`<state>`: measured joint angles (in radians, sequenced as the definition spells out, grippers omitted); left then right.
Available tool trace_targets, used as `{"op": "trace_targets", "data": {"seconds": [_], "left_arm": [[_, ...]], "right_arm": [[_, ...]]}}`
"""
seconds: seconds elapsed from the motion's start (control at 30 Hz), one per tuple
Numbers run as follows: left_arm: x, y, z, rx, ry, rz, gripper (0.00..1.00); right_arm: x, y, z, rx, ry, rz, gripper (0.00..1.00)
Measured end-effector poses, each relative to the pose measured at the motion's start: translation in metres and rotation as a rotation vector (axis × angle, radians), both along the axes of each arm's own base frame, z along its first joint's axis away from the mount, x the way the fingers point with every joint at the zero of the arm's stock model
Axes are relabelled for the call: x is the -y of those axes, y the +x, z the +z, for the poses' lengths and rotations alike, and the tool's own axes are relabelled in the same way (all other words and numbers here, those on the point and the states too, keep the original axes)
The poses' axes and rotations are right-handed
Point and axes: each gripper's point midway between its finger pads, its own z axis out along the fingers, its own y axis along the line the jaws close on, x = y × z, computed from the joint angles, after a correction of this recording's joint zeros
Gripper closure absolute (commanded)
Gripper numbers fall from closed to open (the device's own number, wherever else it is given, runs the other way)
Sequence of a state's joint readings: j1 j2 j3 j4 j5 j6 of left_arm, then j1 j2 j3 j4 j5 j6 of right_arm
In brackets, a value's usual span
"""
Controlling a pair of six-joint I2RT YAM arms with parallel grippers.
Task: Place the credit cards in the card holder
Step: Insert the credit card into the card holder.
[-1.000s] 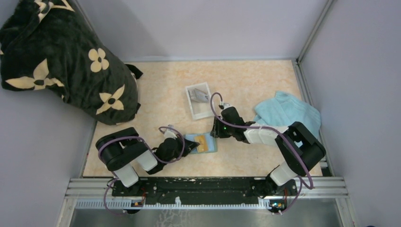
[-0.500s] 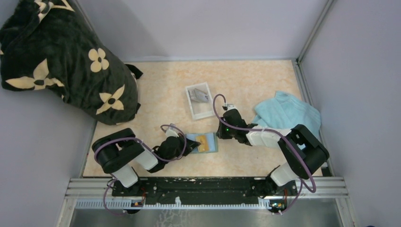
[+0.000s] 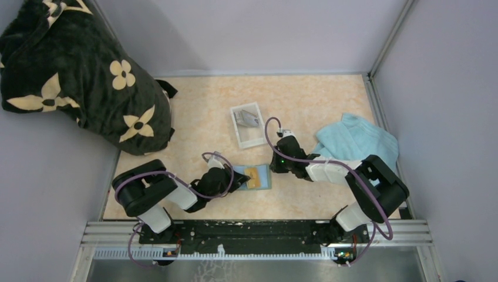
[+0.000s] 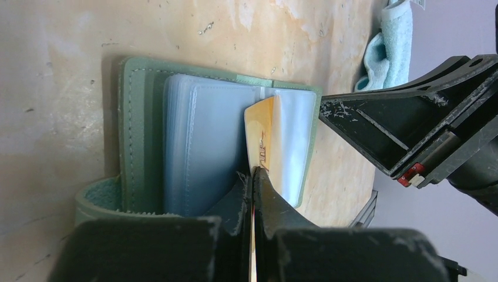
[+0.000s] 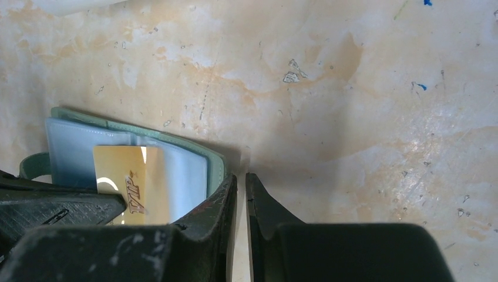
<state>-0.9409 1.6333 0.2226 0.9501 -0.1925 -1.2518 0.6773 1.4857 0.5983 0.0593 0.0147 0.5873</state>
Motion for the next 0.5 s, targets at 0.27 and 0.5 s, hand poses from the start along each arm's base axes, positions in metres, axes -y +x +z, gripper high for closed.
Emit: {"op": "trace_targets", "data": {"seconds": [0.27, 0.5], "left_arm": [[0.003, 0.000, 0.000, 0.009, 0.015, -0.020, 1.00], [0.006, 0.001, 0.001, 0.025, 0.031, -0.044, 1.00]], "right_arm": [[-0.007, 0.001, -0.003, -0.006, -0.014, 0.003, 0.89], [-0.011, 0.003, -0.003, -0.015, -0.011, -0.001, 0.89]]}}
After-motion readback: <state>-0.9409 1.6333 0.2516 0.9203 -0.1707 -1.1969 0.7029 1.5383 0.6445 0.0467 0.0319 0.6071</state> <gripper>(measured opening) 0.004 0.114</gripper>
